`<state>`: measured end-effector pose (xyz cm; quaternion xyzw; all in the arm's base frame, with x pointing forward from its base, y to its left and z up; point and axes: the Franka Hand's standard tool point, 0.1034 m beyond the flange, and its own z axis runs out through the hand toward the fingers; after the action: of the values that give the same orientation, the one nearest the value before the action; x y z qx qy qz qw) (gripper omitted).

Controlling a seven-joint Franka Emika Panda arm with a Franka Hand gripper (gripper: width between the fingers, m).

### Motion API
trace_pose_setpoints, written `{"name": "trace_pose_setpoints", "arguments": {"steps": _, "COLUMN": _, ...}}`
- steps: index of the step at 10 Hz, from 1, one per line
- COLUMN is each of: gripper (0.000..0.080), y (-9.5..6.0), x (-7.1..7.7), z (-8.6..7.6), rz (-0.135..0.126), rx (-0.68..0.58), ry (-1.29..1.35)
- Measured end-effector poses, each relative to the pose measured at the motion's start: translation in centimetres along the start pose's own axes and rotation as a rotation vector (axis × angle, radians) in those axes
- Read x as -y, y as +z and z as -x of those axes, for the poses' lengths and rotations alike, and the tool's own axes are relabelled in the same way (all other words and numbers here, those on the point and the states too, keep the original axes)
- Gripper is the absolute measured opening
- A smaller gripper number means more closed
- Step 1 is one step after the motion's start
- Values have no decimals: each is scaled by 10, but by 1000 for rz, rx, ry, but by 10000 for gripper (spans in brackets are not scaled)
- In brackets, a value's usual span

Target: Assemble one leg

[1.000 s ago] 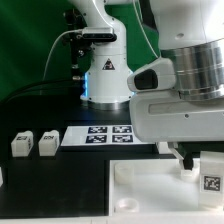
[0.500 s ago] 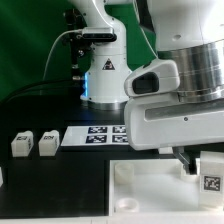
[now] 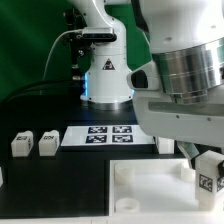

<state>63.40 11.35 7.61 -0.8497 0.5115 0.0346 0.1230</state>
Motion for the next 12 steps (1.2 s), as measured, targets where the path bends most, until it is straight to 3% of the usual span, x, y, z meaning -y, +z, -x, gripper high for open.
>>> {"name": "trace_pose_setpoints", "arguments": {"steps": 3, "gripper": 312, "y": 1, "x": -4, "z": -1, "rz": -139, "rx": 56, "ry": 541}}
{"name": "trace_pose_setpoints", "arguments": {"steps": 4, "gripper": 312, "y": 3, "x": -5, "z": 2, "rz": -130, "rx": 64, "ry": 580}}
{"name": "trace_pose_setpoints", "arguments": {"steps": 5, "gripper": 370, "y": 3, "x": -6, "z": 1, "rz": -131, "rx": 56, "ry": 500}}
{"name": "trace_pose_setpoints", "arguments": {"steps": 6, "gripper": 505, "y": 3, "x": -6, "z": 1, "rz": -130, "rx": 56, "ry": 503}}
{"name": "trace_pose_setpoints", "arguments": {"steps": 7, "gripper": 505, "y": 5, "x": -7, "z": 6, "rz": -108, "rx": 52, "ry": 437}}
{"name": "trace_pose_setpoints", "arguments": {"steps": 8, "gripper": 623, "y": 5, "x": -7, "z": 9, "rz": -60, "rx": 17, "ry": 161}}
{"name": "trace_pose_setpoints", "arguments": {"steps": 9, "gripper": 642, "y": 3, "x": -4, "z": 17, "rz": 16, "rx": -6, "ry": -35}}
{"name": "trace_pose_setpoints", "arguments": {"steps": 10, "gripper": 647, "y": 2, "x": -1, "z": 15, "rz": -1, "rx": -15, "ry": -102}}
{"name": "trace_pose_setpoints", "arguments": {"steps": 12, "gripper": 649, "y": 3, "x": -3, "z": 12, "rz": 5, "rx": -18, "ry": -344}}
